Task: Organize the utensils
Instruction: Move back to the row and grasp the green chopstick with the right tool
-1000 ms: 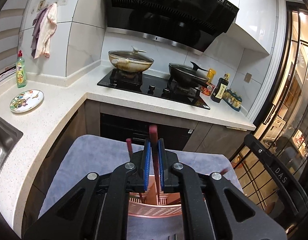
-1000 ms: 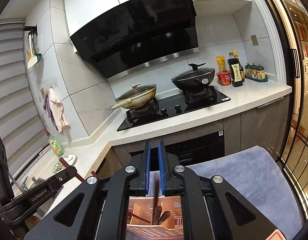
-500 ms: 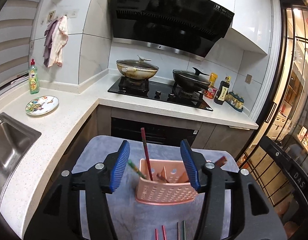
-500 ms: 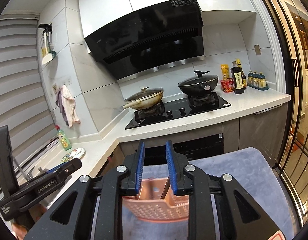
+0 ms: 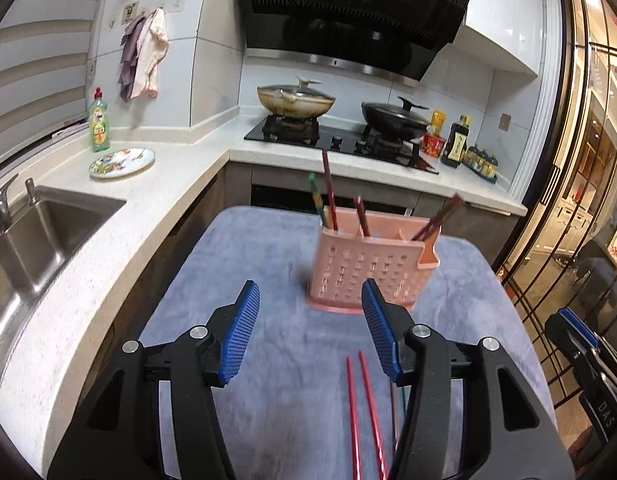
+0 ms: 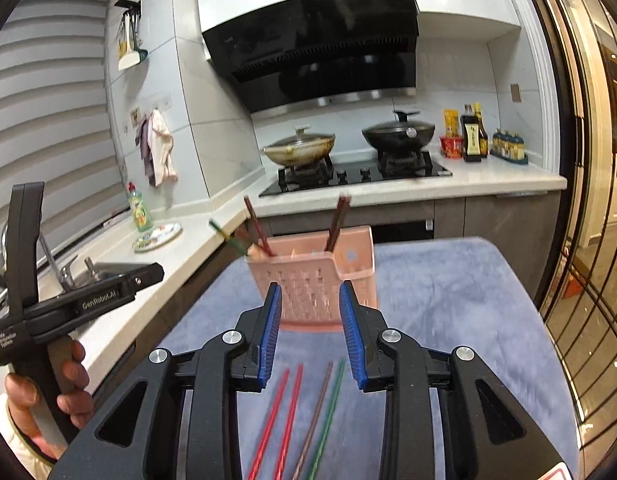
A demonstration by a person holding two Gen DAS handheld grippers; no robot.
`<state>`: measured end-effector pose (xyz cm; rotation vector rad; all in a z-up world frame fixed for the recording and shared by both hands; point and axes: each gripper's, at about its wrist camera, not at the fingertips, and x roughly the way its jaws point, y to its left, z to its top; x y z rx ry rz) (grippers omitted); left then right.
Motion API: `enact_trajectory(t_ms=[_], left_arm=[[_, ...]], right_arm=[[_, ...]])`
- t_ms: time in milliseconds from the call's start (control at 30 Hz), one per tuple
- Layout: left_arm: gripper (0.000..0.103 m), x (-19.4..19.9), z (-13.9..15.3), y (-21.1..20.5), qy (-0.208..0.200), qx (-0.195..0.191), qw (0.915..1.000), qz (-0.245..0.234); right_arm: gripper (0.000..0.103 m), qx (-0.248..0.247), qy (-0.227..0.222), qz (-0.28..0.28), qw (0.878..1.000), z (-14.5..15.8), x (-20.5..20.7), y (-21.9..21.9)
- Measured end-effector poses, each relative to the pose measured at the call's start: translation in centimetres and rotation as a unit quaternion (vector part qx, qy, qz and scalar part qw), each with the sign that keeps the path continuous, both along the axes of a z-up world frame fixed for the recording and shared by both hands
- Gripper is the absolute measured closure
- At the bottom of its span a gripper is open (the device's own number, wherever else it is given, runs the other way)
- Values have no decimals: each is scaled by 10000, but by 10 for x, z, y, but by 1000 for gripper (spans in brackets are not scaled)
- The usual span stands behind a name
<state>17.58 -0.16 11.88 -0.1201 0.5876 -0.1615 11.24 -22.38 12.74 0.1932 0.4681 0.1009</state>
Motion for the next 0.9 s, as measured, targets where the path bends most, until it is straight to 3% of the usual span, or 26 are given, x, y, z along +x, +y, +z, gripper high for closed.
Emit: enact_trajectory(t_ms=[567, 900], left_arm=[[52, -72, -101, -3, 907, 205, 9956, -93], [52, -90, -128, -9, 1205, 218, 9923, -201]], right_arm=[[73, 172, 1184, -74, 9928, -113, -55, 13], [73, 98, 1591, -2, 9872, -150, -54, 31]])
